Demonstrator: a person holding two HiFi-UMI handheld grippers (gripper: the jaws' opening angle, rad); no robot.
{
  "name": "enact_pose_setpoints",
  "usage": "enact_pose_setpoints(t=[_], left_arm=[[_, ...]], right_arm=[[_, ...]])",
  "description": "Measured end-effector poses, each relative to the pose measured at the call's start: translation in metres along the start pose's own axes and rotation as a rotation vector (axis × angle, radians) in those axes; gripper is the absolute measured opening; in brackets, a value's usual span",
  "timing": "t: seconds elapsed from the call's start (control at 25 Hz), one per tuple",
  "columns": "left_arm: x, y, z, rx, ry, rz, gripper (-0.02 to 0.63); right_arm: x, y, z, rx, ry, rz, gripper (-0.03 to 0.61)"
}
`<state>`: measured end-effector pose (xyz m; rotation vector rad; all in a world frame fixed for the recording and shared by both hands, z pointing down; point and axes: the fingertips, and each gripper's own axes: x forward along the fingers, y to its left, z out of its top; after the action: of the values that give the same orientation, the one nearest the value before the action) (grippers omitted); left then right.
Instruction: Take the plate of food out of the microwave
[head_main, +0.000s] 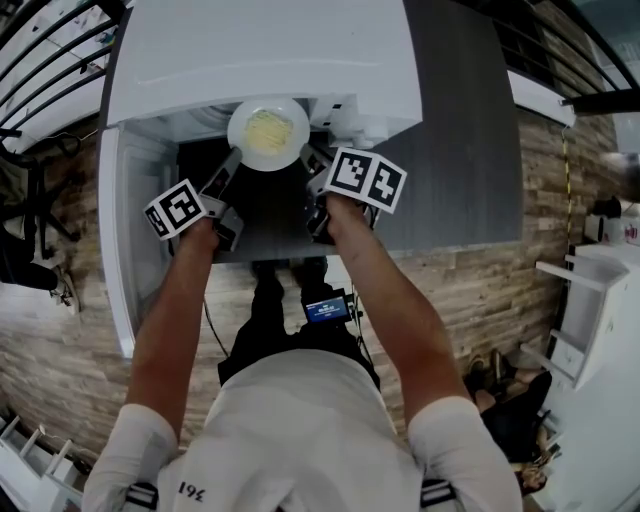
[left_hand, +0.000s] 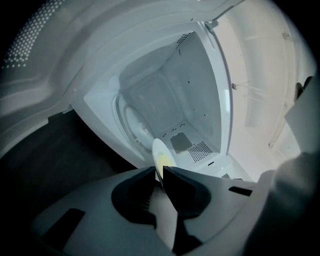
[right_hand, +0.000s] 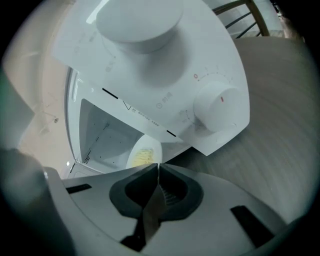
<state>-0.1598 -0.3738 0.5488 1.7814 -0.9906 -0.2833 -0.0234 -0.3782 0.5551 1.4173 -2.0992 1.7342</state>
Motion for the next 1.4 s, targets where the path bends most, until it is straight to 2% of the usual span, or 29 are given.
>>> enact_pose_setpoints(t=[0.16, 0.56, 0.76, 1.08, 1.24, 1.4], left_arm=[[-0.005, -0.003, -0.006, 0.001, 0.011, 0.001, 0.051], [-0.02, -0.018, -0.056, 0.012, 0.074, -0.005, 0.051], [-0.025, -0.023, -0.085, 0.026, 0.133, 0.004, 0.051], [-0.021, -0.04, -0.121, 0.033, 0.228, -0.055, 0.051], [-0.022, -0.038, -0.135, 0.072, 0.28, -0.037, 0.051], [-0.016, -0.051, -0.153, 0.096, 0.33, -0.059, 0.051]], right_arm=[[-0.003, -0.002, -0.003, 0.009, 0.003, 0.01, 0.012], [-0.045, -0.029, -0.034, 0.033, -0.008, -0.006, 0.012], [-0.07, -0.049, -0.051, 0.069, -0.03, -0.03, 0.012], [-0.106, -0.071, -0.065, 0.117, -0.093, -0.071, 0.012], [-0.119, -0.083, -0.073, 0.136, -0.128, -0.088, 0.012], [-0.14, -0.095, -0.075, 0.158, -0.163, -0.105, 0.012]])
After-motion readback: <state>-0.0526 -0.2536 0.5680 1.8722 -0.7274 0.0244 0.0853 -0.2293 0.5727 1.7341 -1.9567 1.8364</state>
